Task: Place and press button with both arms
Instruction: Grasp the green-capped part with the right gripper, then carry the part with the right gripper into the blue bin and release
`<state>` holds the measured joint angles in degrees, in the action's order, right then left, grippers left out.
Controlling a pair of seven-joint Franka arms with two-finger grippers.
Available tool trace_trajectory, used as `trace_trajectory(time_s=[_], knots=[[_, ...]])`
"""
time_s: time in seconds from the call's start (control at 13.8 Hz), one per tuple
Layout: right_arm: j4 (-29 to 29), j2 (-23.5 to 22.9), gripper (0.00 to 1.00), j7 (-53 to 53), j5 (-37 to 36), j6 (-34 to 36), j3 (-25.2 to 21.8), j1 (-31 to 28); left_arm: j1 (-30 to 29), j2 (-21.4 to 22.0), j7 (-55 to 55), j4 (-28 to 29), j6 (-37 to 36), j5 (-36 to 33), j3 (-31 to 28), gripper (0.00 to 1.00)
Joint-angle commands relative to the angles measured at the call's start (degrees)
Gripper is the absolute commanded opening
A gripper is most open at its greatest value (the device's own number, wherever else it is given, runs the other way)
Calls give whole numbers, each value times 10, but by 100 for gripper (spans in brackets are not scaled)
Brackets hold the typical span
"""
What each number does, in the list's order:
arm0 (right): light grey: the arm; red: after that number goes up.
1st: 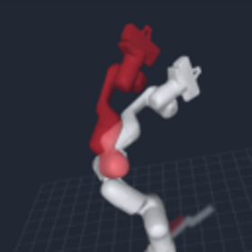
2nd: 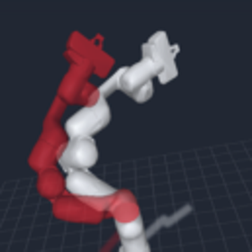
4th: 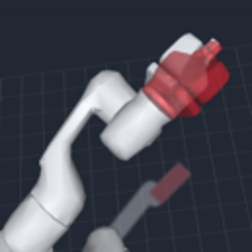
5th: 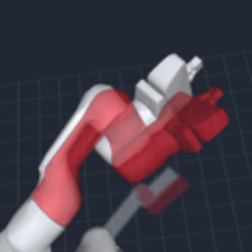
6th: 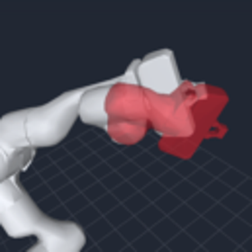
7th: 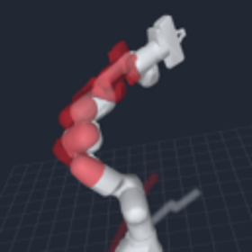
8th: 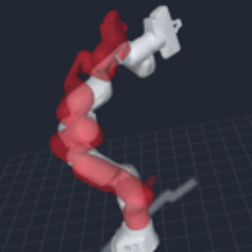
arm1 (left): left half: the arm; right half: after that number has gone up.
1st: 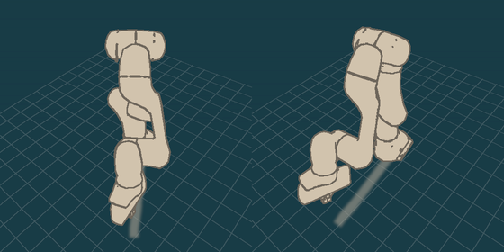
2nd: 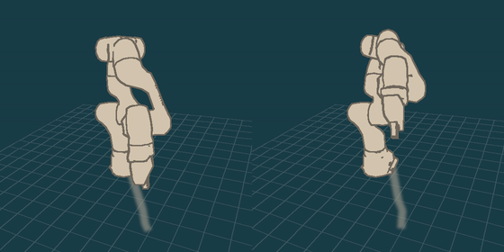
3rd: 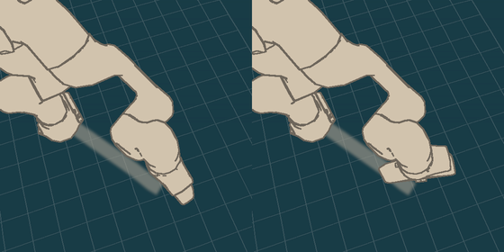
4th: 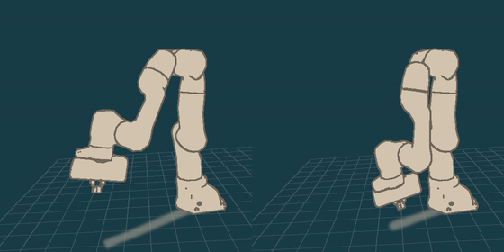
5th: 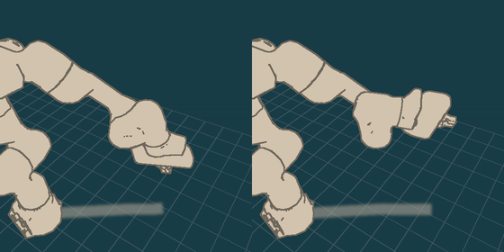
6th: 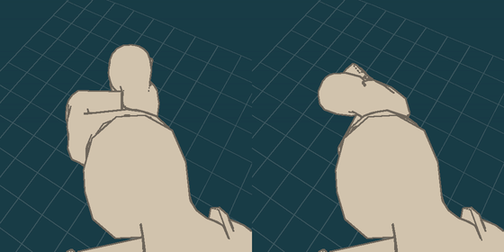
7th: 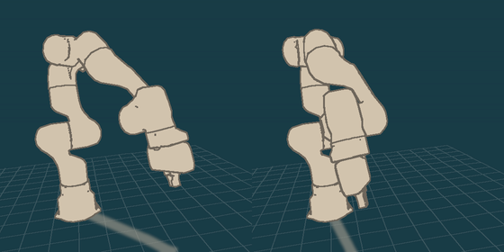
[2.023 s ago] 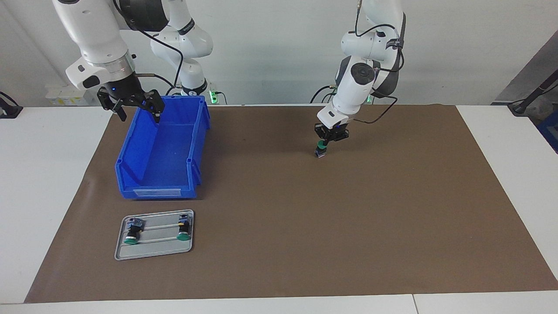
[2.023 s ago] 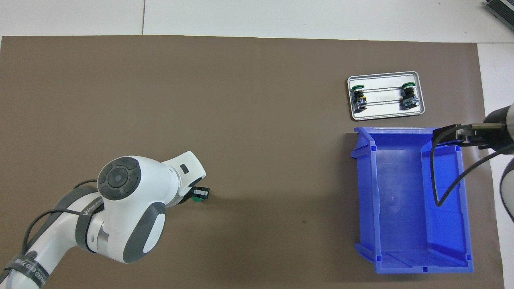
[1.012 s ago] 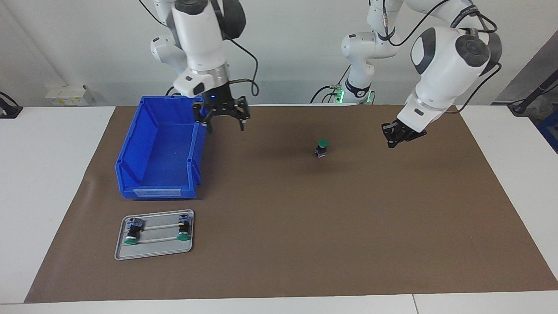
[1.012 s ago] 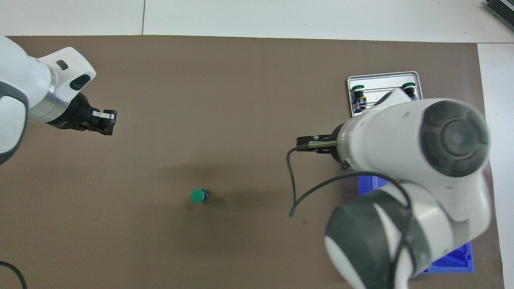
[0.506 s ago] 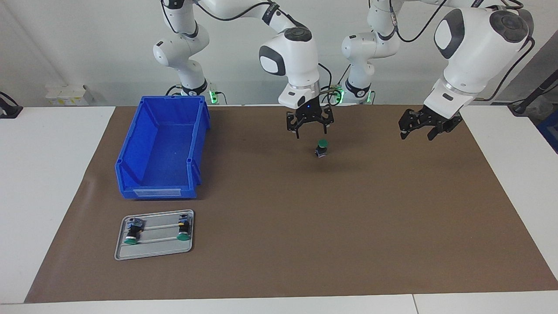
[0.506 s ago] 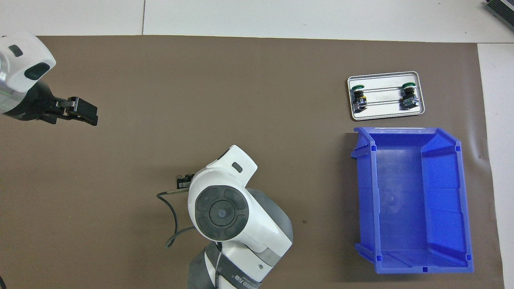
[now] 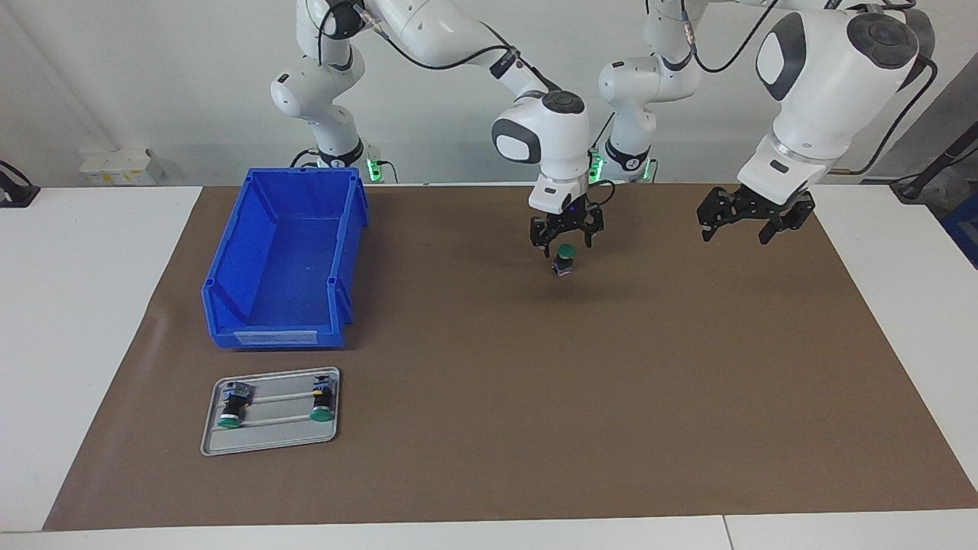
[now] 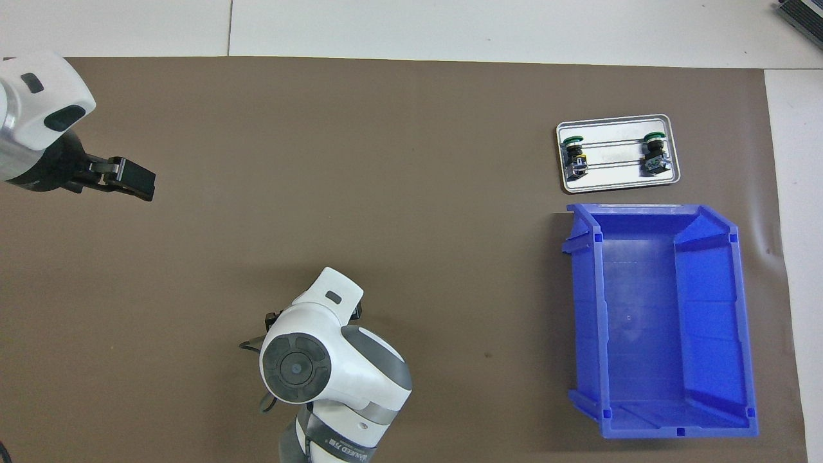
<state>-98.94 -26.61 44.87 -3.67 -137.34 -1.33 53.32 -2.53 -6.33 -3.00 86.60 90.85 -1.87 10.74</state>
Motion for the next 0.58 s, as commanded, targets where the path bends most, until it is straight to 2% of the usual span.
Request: trace_trajectory(time_s=[0.0, 0.22, 0.43, 0.51], knots=[[5, 0, 100, 6, -9, -6, -3, 1, 4, -8, -20, -14, -7, -14, -1, 99], [3, -30, 100, 7, -15, -28, -3, 16, 4, -6, -19, -13, 10, -14, 1, 100], [-2, -31, 100, 4, -23, -34, -3, 13, 4, 0, -19, -3, 18, -10, 1, 100], [-5, -31, 96, 2, -25, -34, -3, 14, 3, 2, -19, 0, 19, -10, 1, 100]])
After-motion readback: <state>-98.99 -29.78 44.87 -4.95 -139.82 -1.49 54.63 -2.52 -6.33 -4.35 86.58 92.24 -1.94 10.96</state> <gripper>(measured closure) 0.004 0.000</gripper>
